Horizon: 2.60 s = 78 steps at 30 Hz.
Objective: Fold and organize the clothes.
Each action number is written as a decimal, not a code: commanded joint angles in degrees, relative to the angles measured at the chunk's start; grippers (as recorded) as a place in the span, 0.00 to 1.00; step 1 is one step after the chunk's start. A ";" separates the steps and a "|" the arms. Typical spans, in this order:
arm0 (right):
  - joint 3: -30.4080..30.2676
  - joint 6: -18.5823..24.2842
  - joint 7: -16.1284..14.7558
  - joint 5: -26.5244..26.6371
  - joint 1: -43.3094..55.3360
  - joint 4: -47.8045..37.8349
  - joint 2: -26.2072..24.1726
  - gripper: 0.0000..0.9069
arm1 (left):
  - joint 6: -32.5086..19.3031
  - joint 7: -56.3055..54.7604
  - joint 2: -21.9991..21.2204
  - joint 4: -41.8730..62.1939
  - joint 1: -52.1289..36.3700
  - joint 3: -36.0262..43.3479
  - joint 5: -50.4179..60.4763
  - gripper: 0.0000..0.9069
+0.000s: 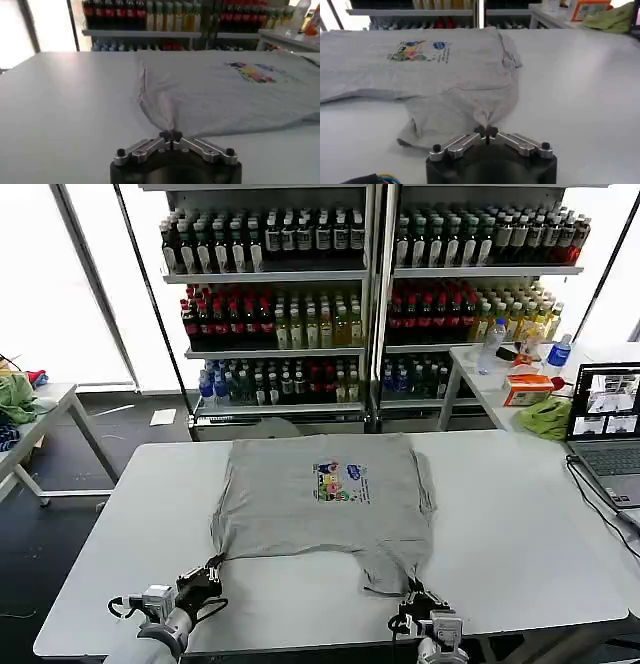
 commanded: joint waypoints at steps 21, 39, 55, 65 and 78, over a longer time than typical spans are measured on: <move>2.81 3.04 -7.90 -6.49 12.49 -2.14 0.59 0.00 | -4.81 0.13 -0.33 1.36 -9.04 -0.46 -1.80 0.00; 1.95 1.82 -10.77 -4.78 30.77 -15.14 0.29 0.00 | -5.29 0.40 2.09 9.19 -21.28 3.26 -5.62 0.00; -0.16 2.85 -12.78 -5.65 40.23 -28.87 2.80 0.00 | -4.62 0.59 1.70 19.22 -28.62 7.60 -5.94 0.00; -0.49 0.80 -13.53 -6.53 40.51 -32.76 3.47 0.00 | -2.60 -0.78 2.66 21.92 -30.23 9.39 -5.68 0.00; 0.17 1.28 -12.19 -5.40 42.44 -38.87 5.93 0.96 | -0.95 -2.45 2.69 23.43 -32.01 10.10 -4.46 0.94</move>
